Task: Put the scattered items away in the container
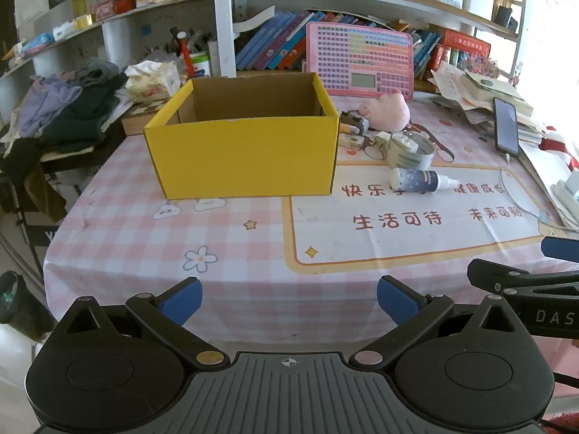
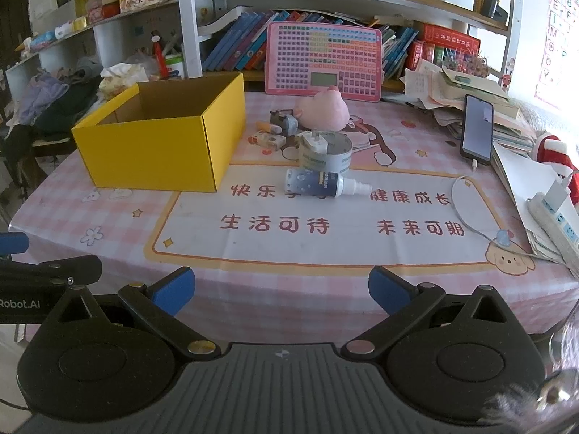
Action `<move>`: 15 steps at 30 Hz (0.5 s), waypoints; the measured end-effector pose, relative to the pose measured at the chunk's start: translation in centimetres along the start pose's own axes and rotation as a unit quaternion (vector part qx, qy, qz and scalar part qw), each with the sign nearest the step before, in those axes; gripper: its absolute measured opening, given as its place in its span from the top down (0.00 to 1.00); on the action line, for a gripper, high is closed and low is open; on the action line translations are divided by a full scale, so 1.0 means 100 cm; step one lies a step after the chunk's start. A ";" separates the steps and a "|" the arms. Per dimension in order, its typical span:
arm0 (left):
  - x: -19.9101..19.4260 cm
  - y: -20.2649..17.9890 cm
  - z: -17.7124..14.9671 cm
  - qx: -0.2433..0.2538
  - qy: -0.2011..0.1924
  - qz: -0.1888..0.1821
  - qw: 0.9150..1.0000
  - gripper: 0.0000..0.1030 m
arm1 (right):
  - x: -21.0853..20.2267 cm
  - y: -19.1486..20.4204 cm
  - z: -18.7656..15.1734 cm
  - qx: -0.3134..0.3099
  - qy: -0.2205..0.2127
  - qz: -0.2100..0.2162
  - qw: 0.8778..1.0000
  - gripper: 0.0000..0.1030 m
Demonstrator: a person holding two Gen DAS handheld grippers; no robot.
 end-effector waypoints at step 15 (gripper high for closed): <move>0.004 0.000 -0.001 0.005 0.009 -0.008 1.000 0.00 | 0.004 -0.007 -0.001 0.009 0.009 -0.017 1.000 0.00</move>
Point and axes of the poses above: each gripper's, at about its wrist camera, not at the fingertips, and x roughly the way its jaws point, y to its left, z to its top, the point moved 9 cm from there along x, roughly the way its jaws point, and after that the axes turned 12 degrees about -y, right-handed, at the moved point
